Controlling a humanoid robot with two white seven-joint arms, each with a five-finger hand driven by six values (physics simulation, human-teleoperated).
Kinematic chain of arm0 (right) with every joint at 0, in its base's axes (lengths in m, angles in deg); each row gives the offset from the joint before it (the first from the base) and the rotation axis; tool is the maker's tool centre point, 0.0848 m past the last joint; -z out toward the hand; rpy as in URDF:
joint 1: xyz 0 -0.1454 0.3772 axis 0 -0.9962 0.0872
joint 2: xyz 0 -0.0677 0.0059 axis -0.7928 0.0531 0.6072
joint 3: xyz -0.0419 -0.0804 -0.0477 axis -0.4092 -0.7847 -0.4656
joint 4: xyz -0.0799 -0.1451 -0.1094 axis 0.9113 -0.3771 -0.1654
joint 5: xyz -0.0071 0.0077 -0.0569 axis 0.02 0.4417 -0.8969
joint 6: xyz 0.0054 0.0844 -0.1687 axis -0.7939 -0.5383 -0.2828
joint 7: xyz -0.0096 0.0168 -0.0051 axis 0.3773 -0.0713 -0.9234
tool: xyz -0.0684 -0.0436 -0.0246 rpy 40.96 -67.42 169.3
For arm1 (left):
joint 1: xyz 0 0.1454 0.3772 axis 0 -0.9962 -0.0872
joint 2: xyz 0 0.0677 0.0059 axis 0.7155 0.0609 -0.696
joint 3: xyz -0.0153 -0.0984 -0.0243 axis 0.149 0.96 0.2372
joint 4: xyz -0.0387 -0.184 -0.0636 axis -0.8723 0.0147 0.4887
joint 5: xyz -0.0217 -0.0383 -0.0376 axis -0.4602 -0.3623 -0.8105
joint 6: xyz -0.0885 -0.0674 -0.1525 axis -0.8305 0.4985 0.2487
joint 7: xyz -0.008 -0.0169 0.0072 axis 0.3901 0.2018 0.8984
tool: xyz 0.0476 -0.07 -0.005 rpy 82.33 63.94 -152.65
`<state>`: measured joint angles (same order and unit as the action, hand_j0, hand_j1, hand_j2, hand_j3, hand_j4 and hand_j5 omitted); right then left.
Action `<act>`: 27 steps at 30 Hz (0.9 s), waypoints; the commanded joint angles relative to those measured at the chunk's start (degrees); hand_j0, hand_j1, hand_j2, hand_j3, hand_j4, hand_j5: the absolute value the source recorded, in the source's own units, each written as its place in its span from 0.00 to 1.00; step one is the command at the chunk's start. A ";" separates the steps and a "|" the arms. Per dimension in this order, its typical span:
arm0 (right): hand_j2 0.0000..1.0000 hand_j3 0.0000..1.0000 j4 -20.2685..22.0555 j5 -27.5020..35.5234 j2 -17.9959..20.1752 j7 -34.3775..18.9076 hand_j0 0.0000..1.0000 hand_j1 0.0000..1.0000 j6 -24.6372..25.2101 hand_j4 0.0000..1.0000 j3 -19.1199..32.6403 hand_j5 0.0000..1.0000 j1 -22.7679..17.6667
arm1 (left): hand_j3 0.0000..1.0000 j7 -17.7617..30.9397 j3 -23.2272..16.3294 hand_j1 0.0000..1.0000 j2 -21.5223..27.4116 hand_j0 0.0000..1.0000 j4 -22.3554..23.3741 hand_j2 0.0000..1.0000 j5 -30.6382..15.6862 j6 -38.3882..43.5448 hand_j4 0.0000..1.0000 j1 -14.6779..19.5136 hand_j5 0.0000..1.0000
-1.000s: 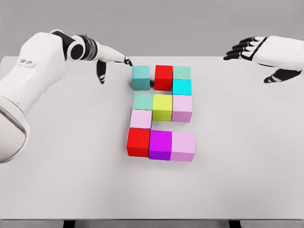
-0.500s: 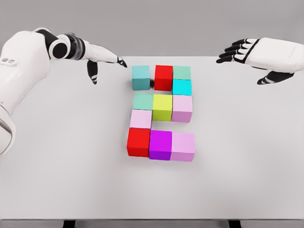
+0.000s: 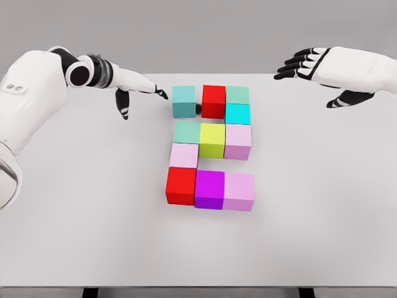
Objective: Assemble the squares on the desktop into the number 2
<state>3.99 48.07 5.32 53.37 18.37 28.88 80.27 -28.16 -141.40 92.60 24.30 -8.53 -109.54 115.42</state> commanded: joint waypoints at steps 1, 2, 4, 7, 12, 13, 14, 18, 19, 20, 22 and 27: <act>1.00 1.00 -0.04 0.29 0.03 0.03 1.00 1.00 0.17 1.00 0.00 1.00 0.00 | 1.00 -0.02 0.16 1.00 -0.23 1.00 0.00 1.00 -0.05 0.11 1.00 0.00 1.00; 1.00 1.00 -0.04 0.29 0.03 0.03 1.00 1.00 0.17 1.00 0.00 1.00 0.00 | 1.00 -0.02 0.25 1.00 -0.32 1.00 -0.09 1.00 -0.04 0.11 1.00 0.00 1.00; 1.00 1.00 -0.04 0.29 0.03 0.03 1.00 1.00 0.17 1.00 0.00 1.00 0.00 | 1.00 -0.02 0.25 1.00 -0.41 1.00 -0.09 1.00 -0.04 0.02 1.00 0.00 1.00; 1.00 1.00 -0.04 0.29 0.03 0.03 1.00 1.00 0.17 1.00 0.00 1.00 0.00 | 1.00 -0.02 0.25 1.00 -0.50 1.00 -0.09 1.00 0.04 0.02 1.00 0.00 1.00; 1.00 1.00 -0.04 0.29 -0.06 0.03 1.00 1.00 0.17 1.00 0.00 1.00 0.00 | 1.00 -0.02 0.25 1.00 -0.59 1.00 -0.27 1.00 0.04 0.02 1.00 0.00 1.00; 1.00 1.00 -0.04 0.29 -0.06 0.03 1.00 1.00 0.17 1.00 0.00 1.00 0.00 | 1.00 -0.02 0.16 1.00 -0.59 1.00 -0.27 1.00 0.04 0.02 1.00 0.00 1.00; 1.00 1.00 -0.13 0.29 -0.06 0.03 1.00 1.00 0.17 1.00 0.01 1.00 0.00 | 1.00 -0.02 0.16 1.00 -0.67 1.00 -0.27 1.00 0.04 0.02 1.00 -0.09 1.00; 1.00 1.00 -0.13 0.29 -0.06 0.03 1.00 1.00 0.17 1.00 0.01 1.00 0.00 | 1.00 -0.02 0.25 1.00 -1.02 1.00 -0.27 1.00 0.04 0.02 1.00 -0.35 1.00; 1.00 1.00 -0.13 0.29 -0.06 0.03 1.00 1.00 0.17 1.00 0.09 1.00 0.00 | 1.00 -0.02 0.25 1.00 -1.03 1.00 -0.27 1.00 0.04 0.02 1.00 -0.35 1.00; 1.00 1.00 -0.13 0.29 -0.06 0.03 1.00 1.00 0.17 1.00 0.00 1.00 0.00 | 1.00 -0.02 0.25 1.00 -1.03 1.00 -0.35 1.00 0.04 0.02 1.00 -0.35 1.00; 1.00 1.00 -0.13 0.29 -0.06 0.03 1.00 1.00 0.17 1.00 0.01 1.00 0.00 | 1.00 -0.02 0.34 1.00 -1.03 1.00 -0.35 1.00 0.04 0.02 1.00 -0.35 1.00; 1.00 1.00 -0.13 0.29 -0.06 0.03 1.00 1.00 0.17 1.00 0.00 1.00 0.00 | 1.00 -0.02 0.42 1.00 -1.11 1.00 -0.53 1.00 0.04 0.02 1.00 -0.35 1.00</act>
<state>3.87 48.07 5.20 53.37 18.37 28.88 80.27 -28.16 -141.25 91.55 23.82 -8.32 -109.64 115.07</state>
